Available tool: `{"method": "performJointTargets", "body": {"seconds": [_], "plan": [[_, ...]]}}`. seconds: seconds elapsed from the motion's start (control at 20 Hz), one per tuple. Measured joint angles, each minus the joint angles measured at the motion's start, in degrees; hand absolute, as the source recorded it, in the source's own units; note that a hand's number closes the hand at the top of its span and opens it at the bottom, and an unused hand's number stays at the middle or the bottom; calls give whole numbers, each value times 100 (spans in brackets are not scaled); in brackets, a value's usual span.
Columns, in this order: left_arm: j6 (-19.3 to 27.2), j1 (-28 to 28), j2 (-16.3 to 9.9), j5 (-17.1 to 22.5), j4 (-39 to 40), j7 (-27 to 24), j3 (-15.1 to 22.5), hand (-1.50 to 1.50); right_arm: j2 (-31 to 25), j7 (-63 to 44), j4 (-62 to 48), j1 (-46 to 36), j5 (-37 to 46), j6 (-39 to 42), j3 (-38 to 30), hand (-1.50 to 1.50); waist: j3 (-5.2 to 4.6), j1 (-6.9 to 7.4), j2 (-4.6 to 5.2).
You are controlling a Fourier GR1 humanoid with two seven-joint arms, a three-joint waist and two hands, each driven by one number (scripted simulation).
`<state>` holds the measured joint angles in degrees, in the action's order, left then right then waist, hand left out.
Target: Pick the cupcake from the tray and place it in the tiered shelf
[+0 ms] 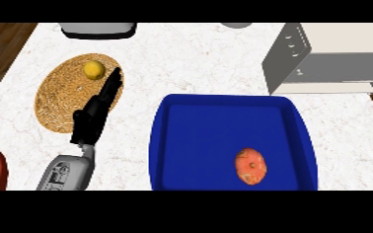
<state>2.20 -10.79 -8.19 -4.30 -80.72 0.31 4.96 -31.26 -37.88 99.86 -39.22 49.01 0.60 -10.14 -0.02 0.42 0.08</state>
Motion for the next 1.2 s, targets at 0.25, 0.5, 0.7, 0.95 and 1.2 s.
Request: {"method": "performJointTargets", "body": {"seconds": [0.25,0.5,0.7,0.95,1.2], "plan": [[5,52,51,-53,-126,79,28,0,-45,818,-862,-178,317,-577,154,150,4,28,5],[-36,158,75,-56,-381,201,39,0,170,1292,-1583,-317,181,-1252,-131,150,6,38,10],[-51,216,92,-91,-296,64,40,0,368,1803,-1908,-418,-522,-1636,-555,150,6,25,10],[54,105,221,-208,-225,128,59,0,330,2605,-2788,-629,-1027,-1995,-883,150,5,18,11],[-13,102,213,-211,-182,71,-37,0,231,3188,-3425,-744,-1366,-2171,-1040,150,3,6,4]]}}
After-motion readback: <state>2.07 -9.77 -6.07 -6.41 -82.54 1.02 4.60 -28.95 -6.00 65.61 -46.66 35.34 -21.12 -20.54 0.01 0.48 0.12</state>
